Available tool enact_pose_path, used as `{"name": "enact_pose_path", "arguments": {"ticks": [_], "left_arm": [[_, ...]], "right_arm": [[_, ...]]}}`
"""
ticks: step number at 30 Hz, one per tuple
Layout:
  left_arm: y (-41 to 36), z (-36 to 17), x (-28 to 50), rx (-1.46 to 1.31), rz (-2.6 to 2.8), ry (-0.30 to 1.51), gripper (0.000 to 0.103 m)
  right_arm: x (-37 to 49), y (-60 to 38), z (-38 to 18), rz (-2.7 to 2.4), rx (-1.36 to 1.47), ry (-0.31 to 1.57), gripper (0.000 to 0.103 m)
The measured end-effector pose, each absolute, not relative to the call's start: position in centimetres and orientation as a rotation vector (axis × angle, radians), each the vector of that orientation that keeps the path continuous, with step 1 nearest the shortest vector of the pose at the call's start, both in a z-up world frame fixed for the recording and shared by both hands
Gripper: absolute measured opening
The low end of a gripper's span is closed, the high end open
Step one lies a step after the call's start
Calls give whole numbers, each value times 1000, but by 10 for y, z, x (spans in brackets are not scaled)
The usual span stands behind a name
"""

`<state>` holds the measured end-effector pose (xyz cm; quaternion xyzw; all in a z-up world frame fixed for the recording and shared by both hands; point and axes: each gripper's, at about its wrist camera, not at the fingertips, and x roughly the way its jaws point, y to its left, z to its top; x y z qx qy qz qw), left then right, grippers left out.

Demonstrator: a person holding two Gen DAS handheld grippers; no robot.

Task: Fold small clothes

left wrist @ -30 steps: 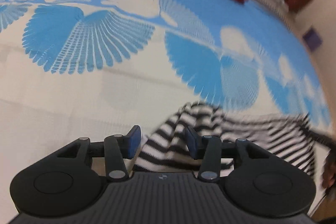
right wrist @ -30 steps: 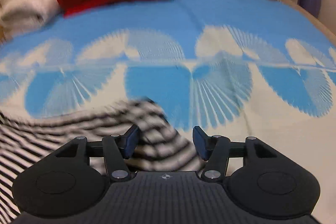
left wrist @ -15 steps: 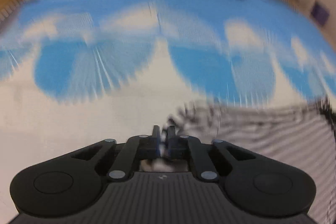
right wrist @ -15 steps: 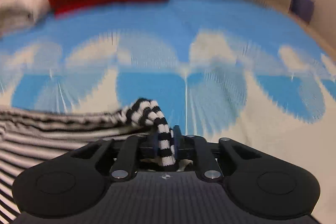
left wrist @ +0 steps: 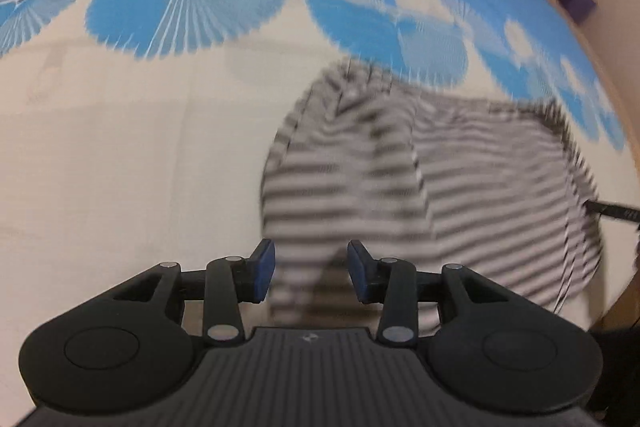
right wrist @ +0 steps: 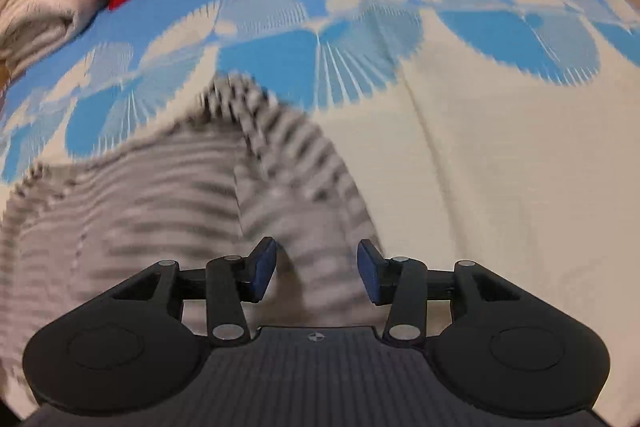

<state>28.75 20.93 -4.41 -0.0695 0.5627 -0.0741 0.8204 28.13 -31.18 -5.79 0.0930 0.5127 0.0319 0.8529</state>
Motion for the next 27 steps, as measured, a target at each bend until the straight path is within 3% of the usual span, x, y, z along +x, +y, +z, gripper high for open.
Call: {"name": "enact_pose_path", "arguments": {"ticks": [7,11,12,13,14,15,20,25,27], "left_arm": [[230,-93,216,-407,-13,1239,44],[215,-96,195,-402,48,1126,41],[213,-97,189,-414,61,1099,25],[213,-99,185,-418,75,1088,8],[213,-98,181,-423,96,1069,8],[215,-94,175,-428,129,1032,2],[219,-70,161,-383,217,905,2],[212,-86,171,-213,354,1073,0],[209,-74,168,-190,370,1020,1]], "right_arm": [[217,-324,-74,50,255,1148,49],[195,-323,-78,9,292,1115,49],[191,-324,-77,0,309,1100,46],[189,-324,-76,3,322,1086,33],[186,-323,-74,15,329,1068,20],[184,-322,-70,20,321,1046,15],[165,-330,-45,-39,390,919,9],[168,-313,-63,-108,255,1020,10],[172,-305,-64,-121,202,1033,12]]}}
